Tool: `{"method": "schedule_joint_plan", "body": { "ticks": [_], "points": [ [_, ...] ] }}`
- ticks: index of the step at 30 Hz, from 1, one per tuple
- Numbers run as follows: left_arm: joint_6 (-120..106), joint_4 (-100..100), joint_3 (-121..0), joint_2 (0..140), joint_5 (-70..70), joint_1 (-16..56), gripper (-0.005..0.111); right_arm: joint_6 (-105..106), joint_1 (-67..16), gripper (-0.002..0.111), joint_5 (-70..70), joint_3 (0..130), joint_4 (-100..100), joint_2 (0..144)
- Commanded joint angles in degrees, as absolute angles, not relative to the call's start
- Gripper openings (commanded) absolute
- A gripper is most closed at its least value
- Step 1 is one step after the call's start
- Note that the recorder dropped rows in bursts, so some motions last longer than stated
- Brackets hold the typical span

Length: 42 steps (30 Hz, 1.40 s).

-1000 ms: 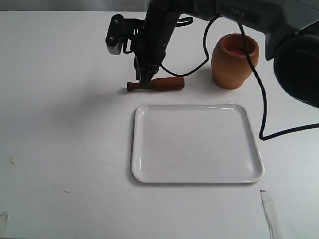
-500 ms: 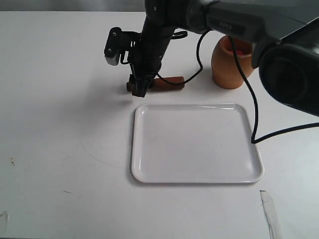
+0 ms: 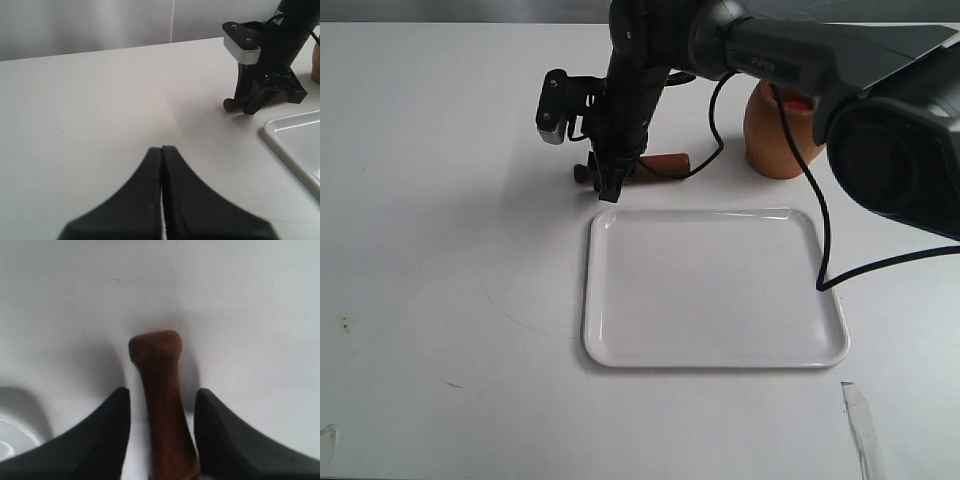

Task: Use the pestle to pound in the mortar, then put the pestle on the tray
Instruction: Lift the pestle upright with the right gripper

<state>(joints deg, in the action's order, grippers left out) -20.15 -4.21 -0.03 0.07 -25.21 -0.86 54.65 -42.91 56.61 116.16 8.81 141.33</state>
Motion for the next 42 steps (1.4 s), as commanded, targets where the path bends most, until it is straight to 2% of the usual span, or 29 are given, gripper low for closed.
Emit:
{"method": "schedule_joint_plan", "body": {
  "ticks": [1, 2, 11, 18, 26, 33, 42],
  "points": [
    [-19.68, -3.79, 0.0, 0.0, -25.03, -0.42, 0.0, 55.05, -42.89, 0.008, 56.49, 116.09, 5.65, 142.35],
    [-19.68, -3.79, 0.0, 0.0, -25.03, -0.42, 0.0, 55.05, -42.89, 0.0, 56.49, 116.09, 4.85, 142.35],
    [-19.68, -3.79, 0.0, 0.0, -25.03, -0.42, 0.0, 50.53, -42.89, 0.0, 52.02, 116.09, 2.05, 139.14],
    [-19.68, -3.79, 0.0, 0.0, -25.03, -0.42, 0.0, 41.26, -42.08, 0.0, 44.69, 116.09, 2.46, 128.81],
    [-19.68, -3.79, 0.0, 0.0, -25.03, -0.42, 0.0, 39.99, -37.69, 0.0, 41.27, 113.07, 13.49, 117.16],
    [-19.68, -3.79, 0.0, 0.0, -25.03, -0.42, 0.0, 37.28, -33.18, 0.0, 20.4, 92.84, 14.67, 102.72],
    [-19.68, -3.79, 0.0, 0.0, -25.03, -0.42, 0.0, 33.67, -27.96, 0.0, -24.21, 57.58, 20.42, 88.85]
  ]
}}
